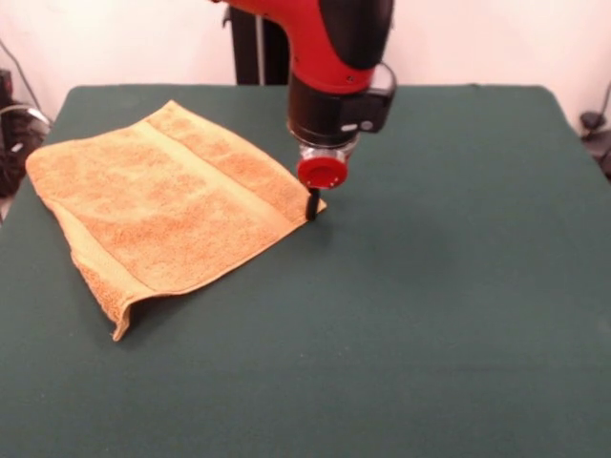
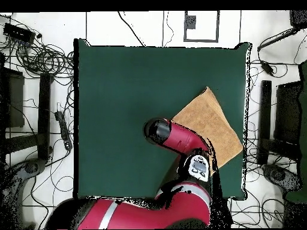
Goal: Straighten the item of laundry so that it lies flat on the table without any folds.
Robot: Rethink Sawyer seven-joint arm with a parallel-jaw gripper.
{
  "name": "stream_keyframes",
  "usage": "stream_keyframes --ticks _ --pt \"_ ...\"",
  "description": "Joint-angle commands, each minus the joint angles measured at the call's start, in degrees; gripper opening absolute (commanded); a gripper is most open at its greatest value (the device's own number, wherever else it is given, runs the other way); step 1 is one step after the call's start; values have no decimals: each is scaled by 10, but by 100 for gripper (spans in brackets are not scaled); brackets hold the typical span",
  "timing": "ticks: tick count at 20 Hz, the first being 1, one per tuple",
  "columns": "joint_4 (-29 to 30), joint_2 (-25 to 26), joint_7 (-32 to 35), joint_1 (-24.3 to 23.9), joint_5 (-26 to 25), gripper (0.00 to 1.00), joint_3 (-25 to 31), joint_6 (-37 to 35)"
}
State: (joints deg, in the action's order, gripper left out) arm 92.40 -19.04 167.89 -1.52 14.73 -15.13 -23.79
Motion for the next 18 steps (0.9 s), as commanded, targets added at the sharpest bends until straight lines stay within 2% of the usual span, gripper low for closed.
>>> stream_keyframes --ticks 1,18 --pt "26 7 107 27 48 100 31 -16" --pt "25 -17 91 27 47 100 13 -60"
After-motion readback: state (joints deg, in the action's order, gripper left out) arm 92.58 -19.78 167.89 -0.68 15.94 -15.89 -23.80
